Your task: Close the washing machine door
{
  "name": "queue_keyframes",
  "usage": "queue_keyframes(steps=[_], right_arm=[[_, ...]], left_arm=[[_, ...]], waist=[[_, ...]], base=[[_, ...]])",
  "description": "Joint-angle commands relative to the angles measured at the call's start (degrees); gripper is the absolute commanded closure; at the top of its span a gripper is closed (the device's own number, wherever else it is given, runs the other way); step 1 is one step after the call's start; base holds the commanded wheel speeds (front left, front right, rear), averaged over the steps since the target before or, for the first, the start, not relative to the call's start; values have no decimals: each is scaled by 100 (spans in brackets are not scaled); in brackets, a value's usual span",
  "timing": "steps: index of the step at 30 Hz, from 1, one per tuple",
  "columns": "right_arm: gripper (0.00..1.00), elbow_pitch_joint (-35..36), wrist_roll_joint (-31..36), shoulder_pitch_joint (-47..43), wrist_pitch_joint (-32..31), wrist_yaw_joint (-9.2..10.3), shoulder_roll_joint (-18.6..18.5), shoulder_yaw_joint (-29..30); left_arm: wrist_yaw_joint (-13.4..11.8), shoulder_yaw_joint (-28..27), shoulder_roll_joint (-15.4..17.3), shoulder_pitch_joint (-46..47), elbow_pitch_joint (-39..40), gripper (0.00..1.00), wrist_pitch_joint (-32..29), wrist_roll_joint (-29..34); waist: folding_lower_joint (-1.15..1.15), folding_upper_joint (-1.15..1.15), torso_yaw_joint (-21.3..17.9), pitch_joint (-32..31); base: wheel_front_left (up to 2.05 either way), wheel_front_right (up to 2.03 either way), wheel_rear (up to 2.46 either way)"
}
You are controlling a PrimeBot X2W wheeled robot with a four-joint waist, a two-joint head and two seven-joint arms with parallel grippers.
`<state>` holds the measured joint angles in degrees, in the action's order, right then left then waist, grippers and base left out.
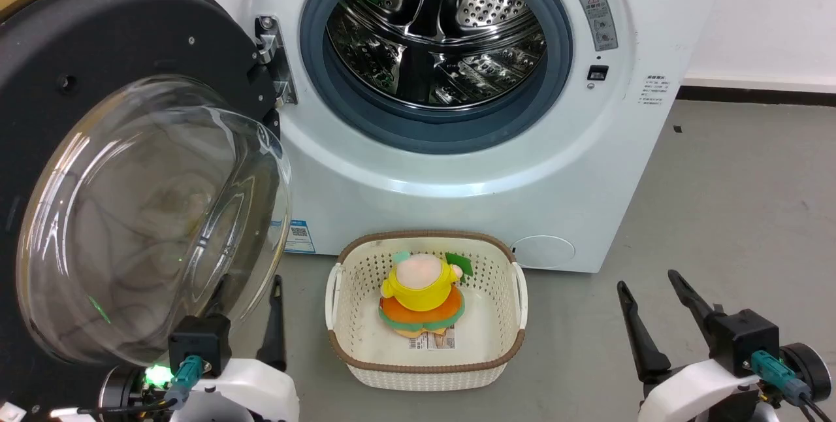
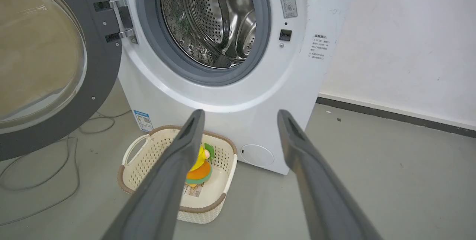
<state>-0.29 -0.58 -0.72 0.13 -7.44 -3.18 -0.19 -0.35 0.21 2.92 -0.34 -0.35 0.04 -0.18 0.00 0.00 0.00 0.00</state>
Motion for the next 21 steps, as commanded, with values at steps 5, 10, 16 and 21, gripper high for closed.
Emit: queue_keyframes(steps=[5, 10, 16, 21], right_arm=[[0, -20, -108, -18, 94, 0, 2, 6], [0, -29, -173, -29, 155, 0, 3, 7], [0, -42, -262, -53, 239, -1, 5, 15], [0, -46, -310, -74, 299, -1, 6, 10]], left_arm=[[-26, 51, 0, -12, -14, 0, 99, -57], [-45, 85, 0, -22, -18, 0, 158, -90], [-70, 130, -1, -33, -13, 0, 242, -133], [-89, 152, -1, -46, 2, 0, 302, -160]], waist=[[0, 0, 7, 0], [0, 0, 31, -4], [0, 0, 130, -17], [0, 0, 252, -29]], base=[[0, 0, 0], [0, 0, 0], [0, 0, 0], [0, 0, 0]])
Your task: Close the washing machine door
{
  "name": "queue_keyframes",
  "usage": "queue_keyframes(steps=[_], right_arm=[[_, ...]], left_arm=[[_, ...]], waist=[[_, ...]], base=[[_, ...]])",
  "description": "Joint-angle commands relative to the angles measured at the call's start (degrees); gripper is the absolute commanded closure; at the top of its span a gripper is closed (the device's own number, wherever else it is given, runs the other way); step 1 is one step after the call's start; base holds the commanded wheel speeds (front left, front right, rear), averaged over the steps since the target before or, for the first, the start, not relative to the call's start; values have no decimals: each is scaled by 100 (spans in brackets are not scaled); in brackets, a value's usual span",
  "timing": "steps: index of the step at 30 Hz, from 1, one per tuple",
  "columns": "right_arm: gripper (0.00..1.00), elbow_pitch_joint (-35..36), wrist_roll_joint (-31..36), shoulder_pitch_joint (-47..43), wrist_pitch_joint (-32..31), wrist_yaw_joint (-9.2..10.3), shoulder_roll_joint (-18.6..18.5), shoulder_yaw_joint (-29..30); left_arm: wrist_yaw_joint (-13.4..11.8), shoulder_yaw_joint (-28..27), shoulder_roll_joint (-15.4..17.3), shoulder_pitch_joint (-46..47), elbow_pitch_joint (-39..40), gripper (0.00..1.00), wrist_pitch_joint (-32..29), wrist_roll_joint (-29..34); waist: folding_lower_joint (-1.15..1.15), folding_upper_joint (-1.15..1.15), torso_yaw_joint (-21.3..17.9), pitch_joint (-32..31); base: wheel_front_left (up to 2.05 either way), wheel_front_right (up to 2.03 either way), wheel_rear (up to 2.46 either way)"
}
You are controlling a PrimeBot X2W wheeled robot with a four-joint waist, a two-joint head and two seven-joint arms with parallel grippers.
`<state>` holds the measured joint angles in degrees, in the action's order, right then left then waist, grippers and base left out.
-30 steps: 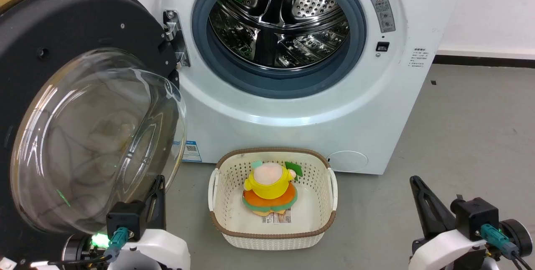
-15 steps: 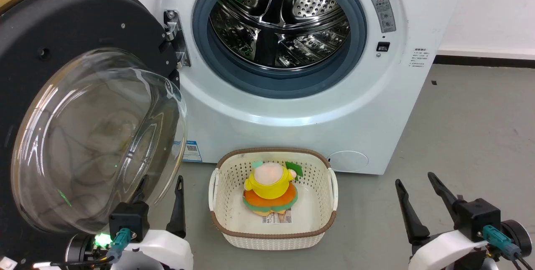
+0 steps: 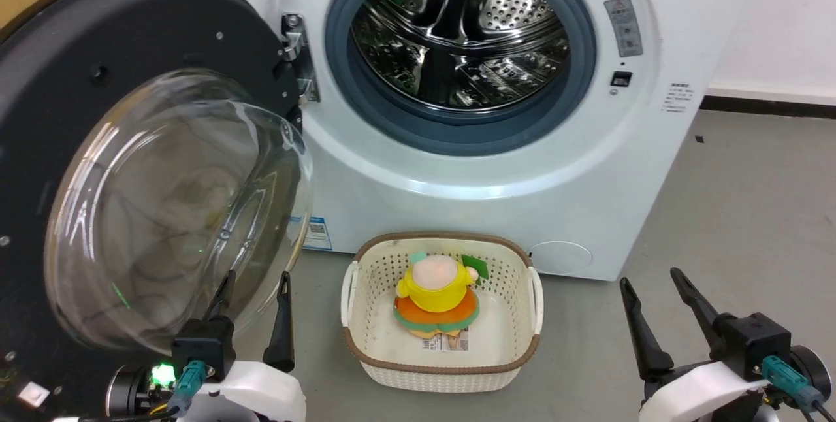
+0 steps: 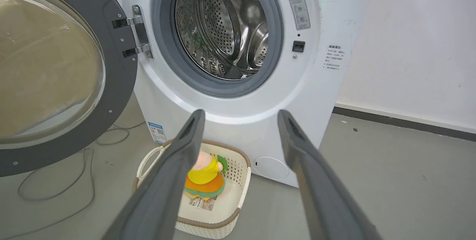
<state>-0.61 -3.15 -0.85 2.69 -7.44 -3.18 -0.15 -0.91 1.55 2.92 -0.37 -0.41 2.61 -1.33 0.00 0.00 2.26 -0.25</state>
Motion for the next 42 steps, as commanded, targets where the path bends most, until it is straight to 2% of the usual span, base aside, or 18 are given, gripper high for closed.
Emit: queue_keyframes(steps=[1, 23, 42], right_arm=[[0, -15, -66, -65, 54, -1, 6, 6], [0, -58, -312, -154, 317, -2, 12, -79], [0, -209, -547, -3, 543, -2, -45, -327]], left_arm=[[-35, 22, -1, -47, 11, 0, 57, -49], [-92, 88, -2, -148, 79, 0, 320, -155], [-231, 77, -2, -274, 257, 0, 548, -292]], waist=[[0, 0, 57, -7], [0, 0, 862, -85], [0, 0, 1359, -35]], base=[[0, 0, 0], [0, 0, 0], [0, 0, 0]])
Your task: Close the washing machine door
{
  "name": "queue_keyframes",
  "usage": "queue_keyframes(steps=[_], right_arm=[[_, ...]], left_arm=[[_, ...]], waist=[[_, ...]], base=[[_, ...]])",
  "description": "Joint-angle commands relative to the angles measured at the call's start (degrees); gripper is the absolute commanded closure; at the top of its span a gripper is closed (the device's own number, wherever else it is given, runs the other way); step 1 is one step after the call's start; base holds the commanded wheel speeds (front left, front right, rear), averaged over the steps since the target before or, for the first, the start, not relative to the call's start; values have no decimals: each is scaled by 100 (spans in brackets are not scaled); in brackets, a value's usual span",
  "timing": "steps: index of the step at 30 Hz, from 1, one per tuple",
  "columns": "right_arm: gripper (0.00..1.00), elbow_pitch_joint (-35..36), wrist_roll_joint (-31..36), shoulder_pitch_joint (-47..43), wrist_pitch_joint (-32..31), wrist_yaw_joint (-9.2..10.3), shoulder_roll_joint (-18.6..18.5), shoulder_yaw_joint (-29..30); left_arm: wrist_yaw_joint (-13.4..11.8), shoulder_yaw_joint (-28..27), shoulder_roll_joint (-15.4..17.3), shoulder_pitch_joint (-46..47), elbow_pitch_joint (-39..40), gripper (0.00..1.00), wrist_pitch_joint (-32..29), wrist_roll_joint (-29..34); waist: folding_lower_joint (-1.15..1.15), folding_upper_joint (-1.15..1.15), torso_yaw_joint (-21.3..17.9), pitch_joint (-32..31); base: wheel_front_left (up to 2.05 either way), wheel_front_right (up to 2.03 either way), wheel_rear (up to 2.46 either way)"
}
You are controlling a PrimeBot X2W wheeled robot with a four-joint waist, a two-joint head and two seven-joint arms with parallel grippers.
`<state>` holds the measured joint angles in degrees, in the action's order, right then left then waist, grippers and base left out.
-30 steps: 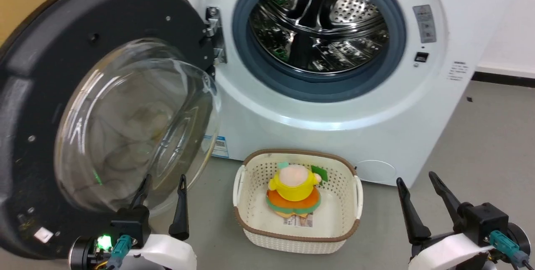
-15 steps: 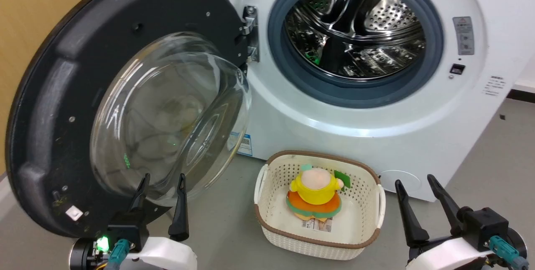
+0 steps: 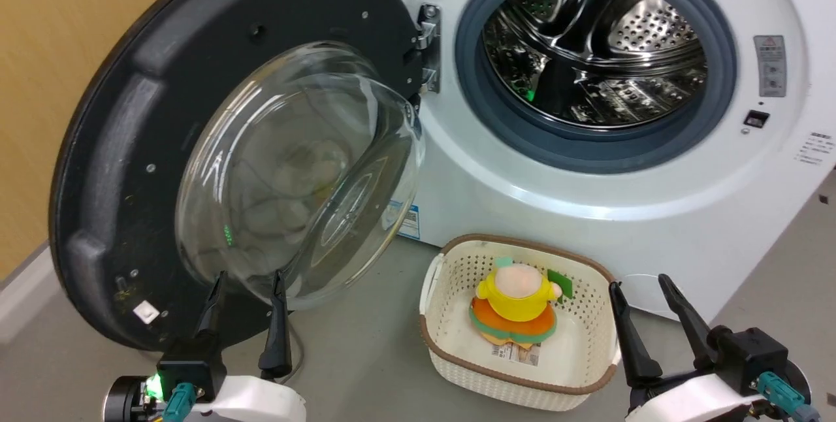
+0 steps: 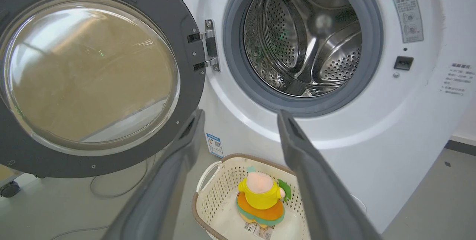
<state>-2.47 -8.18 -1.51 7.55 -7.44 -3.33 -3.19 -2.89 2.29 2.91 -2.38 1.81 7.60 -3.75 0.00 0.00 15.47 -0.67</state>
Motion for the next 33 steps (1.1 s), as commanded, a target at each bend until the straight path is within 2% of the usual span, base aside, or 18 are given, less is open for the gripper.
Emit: queue_keyframes(steps=[1, 33], right_arm=[[0, -29, -58, 67, 68, -2, -33, -32], [0, -283, -565, 358, 438, -4, -164, -463]], left_arm=[[-40, 7, -1, -76, 44, 0, 61, -56], [-345, 71, -2, -327, 366, 0, 432, -263]], waist=[[0, 0, 66, 12], [0, 0, 861, 99]], base=[[0, 0, 0], [0, 0, 0]])
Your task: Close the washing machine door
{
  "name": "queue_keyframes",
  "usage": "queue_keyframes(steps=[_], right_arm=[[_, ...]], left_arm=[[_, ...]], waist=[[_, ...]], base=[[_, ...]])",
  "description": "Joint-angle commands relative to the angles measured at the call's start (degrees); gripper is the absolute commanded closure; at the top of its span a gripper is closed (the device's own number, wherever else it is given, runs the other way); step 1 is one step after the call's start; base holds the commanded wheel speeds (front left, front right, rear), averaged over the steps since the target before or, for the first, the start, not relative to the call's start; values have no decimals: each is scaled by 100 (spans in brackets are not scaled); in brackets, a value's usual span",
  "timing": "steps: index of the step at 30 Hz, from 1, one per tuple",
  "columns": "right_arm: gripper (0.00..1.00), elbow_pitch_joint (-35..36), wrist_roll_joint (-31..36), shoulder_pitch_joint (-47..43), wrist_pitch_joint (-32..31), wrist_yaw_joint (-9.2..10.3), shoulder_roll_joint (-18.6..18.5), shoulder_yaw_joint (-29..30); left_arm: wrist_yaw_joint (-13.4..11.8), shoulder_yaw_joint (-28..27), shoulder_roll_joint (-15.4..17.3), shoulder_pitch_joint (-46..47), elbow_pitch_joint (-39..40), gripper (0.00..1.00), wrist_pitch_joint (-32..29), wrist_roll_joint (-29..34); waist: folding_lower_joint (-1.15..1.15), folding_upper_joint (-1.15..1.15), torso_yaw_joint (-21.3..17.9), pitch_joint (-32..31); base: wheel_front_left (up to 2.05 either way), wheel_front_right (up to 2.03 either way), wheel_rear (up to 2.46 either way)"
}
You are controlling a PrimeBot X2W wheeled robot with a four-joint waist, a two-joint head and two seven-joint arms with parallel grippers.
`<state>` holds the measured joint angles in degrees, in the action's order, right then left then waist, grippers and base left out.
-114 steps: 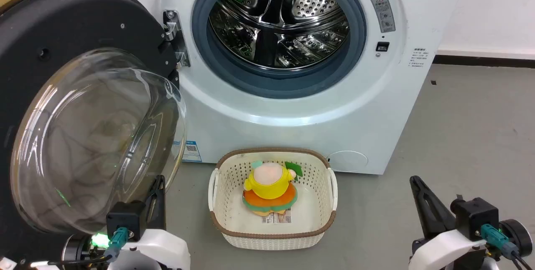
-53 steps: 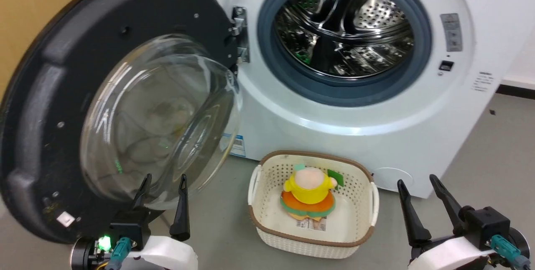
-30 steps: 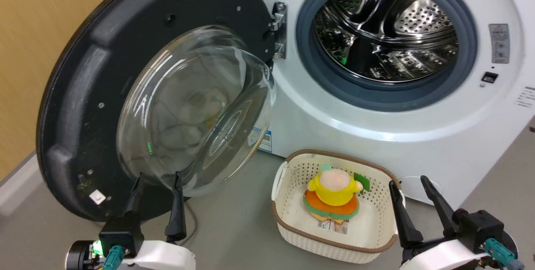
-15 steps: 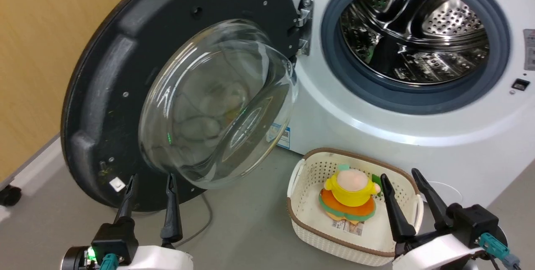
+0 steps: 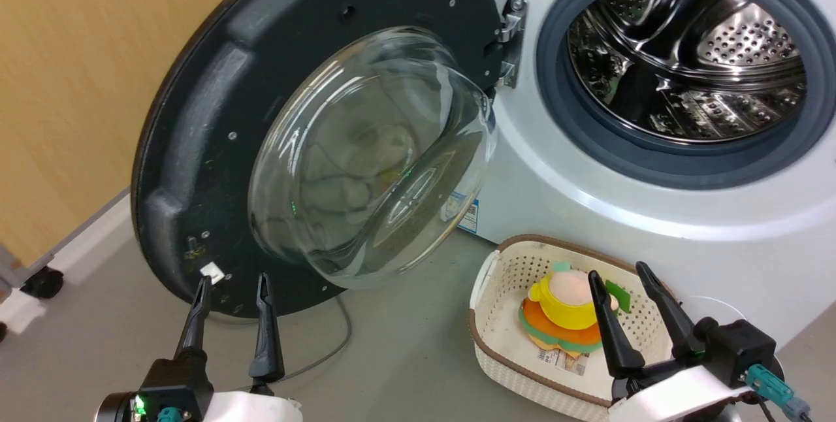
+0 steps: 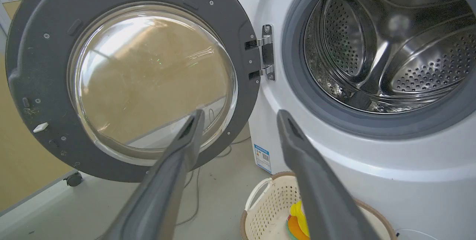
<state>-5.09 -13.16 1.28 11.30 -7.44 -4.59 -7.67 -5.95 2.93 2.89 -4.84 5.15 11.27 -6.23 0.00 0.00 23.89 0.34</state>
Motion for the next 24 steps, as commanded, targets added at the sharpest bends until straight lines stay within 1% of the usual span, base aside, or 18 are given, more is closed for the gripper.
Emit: queue_keyframes(steps=[1, 24], right_arm=[[0, -25, -81, 77, 75, -4, -40, -20], [0, -46, -355, -55, 349, -4, -70, -143]], left_arm=[[-44, 13, -1, -87, 36, 0, 77, -20], [-99, 120, -2, -169, 42, 0, 353, -165]], waist=[[0, 0, 42, -3], [0, 0, 583, -28]], base=[[0, 0, 0], [0, 0, 0]])
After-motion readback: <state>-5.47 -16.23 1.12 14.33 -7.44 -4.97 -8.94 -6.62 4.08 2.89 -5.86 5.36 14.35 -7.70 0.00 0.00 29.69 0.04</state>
